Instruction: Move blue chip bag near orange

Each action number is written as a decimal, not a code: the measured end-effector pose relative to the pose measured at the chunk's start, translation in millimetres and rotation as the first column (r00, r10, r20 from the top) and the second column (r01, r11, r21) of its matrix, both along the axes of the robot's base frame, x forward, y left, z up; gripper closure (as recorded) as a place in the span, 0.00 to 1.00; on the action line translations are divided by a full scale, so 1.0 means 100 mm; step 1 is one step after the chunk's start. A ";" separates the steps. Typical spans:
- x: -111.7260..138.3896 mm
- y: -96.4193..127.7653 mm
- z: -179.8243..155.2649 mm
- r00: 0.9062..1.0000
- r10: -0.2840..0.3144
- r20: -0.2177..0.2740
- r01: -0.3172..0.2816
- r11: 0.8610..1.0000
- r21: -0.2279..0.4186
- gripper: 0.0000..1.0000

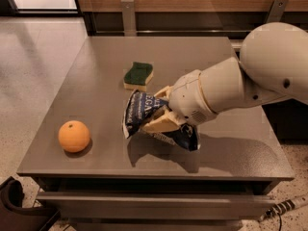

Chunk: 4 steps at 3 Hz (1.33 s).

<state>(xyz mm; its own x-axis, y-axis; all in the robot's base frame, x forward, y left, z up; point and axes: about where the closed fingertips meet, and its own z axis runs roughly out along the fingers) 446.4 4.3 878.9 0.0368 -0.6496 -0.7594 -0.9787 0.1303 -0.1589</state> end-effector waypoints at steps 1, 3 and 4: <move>0.01 0.00 0.04 1.000 -0.008 0.009 0.008 1.000 0.001 0.77; -0.01 0.03 0.06 1.000 -0.001 0.014 0.001 1.000 -0.004 0.30; -0.02 0.05 0.06 1.000 0.002 0.016 -0.002 1.000 -0.007 0.07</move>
Offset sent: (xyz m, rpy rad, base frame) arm 0.0010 -0.0002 0.0033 0.0006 -0.0084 -0.0068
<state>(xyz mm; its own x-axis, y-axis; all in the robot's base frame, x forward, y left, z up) 444.1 9.3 885.3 0.0501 -0.6546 -0.7543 -0.9762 0.1274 -0.1754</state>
